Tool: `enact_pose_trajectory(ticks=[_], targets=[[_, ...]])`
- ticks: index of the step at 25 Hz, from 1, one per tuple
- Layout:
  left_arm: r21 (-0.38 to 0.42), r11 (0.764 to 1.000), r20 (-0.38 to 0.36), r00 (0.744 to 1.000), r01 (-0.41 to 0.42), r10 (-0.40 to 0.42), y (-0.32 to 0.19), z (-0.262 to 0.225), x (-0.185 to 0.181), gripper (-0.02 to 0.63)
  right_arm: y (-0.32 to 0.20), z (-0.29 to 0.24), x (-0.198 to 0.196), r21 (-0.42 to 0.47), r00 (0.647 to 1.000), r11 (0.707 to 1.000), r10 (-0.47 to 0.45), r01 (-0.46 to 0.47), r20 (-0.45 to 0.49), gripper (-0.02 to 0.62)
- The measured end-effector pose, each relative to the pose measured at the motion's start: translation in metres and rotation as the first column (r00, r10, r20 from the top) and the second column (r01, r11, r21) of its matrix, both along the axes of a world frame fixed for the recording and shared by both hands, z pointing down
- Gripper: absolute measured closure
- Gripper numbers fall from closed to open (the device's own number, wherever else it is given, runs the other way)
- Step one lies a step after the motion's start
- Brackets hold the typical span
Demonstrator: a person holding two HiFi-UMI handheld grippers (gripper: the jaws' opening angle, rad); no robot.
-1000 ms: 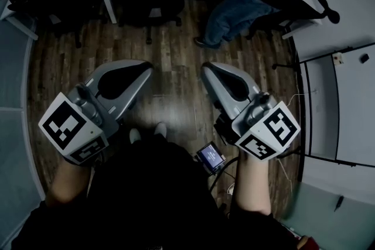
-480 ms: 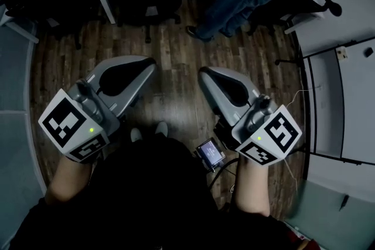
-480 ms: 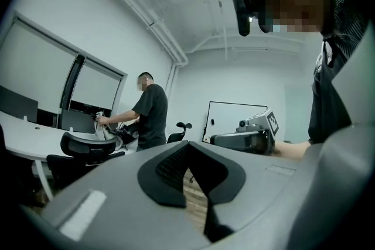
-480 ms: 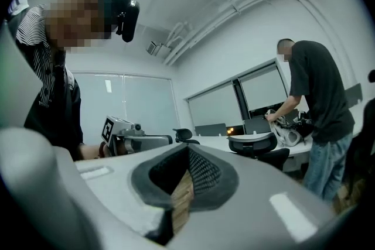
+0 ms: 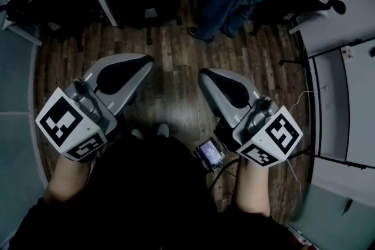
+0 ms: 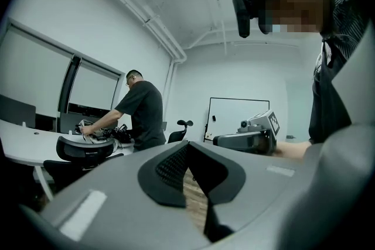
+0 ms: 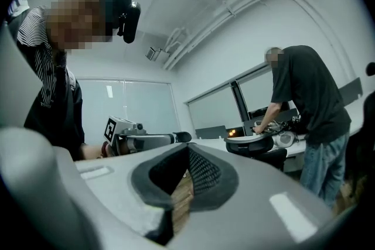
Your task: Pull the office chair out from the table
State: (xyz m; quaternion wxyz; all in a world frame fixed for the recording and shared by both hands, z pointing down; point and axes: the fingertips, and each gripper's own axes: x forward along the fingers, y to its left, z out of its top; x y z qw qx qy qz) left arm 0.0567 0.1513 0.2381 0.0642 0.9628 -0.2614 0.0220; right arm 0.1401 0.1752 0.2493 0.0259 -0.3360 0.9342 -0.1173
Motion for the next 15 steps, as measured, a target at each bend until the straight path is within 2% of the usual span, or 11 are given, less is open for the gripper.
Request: enact_pose_trajectory(ticks=[6,15], targets=[[-0.003,1.000,0.015,1.000,0.006,-0.006,-0.011,0.003,0.008,0.601,-0.012,0.003,0.012,-0.007,1.000,1.000,-0.006,0.006,0.015,0.594],[0.002,1.000,-0.005,1.000,-0.029,0.029,-0.050,0.003,0.001,0.601,-0.045,0.002,0.000,-0.005,1.000,1.000,0.017,-0.017,-0.009,0.594]])
